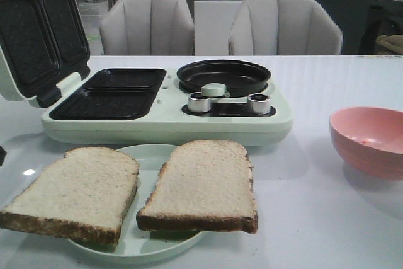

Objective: Make breakfast with bread and shrimp
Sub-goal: 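Grasp the bread slice nearest the left gripper with the left gripper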

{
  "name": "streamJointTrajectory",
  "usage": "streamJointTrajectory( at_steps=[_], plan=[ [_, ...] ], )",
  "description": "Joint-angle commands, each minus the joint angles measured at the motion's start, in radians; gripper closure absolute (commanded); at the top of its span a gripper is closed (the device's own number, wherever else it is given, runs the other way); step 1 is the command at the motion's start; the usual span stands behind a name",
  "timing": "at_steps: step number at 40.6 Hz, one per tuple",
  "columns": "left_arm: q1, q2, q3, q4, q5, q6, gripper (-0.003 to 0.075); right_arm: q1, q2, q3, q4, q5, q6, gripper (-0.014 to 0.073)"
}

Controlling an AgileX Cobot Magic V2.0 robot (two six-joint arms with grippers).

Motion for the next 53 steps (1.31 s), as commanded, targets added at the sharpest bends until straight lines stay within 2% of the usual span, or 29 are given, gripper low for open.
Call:
streamJointTrajectory(
  at_steps=[1,15,20,29,35,45,53],
  plan=[
    [-0.007,0.05,-0.053,0.049,-0.071,-0.042,0.0202,-0.001,0.003,-0.028,0.0,-0.08,-0.005,0.0016],
    [-0.007,0.276,-0.128,0.082,-0.077,-0.054,0.0225,-0.001,0.003,-0.028,0.0,-0.08,-0.005,0.0016],
    [-0.007,0.317,-0.154,0.084,-0.077,-0.083,0.0304,-0.001,0.003,-0.028,0.0,-0.08,-0.005,0.0016],
    [-0.007,0.325,-0.167,0.095,-0.059,-0.088,0.0519,-0.001,0.003,-0.028,0.0,-0.08,-0.005,0.0016],
    [-0.007,0.323,-0.167,0.103,-0.036,-0.088,0.0622,-0.001,0.003,-0.028,0.0,-0.08,-0.005,0.0016],
    [-0.007,0.294,-0.167,0.101,0.004,-0.088,0.0622,-0.001,0.003,-0.028,0.0,-0.08,-0.005,0.0016],
    [-0.007,0.192,-0.206,0.062,0.07,-0.088,0.0622,-0.001,0.003,-0.028,0.0,-0.08,-0.005,0.0016]
  ],
)
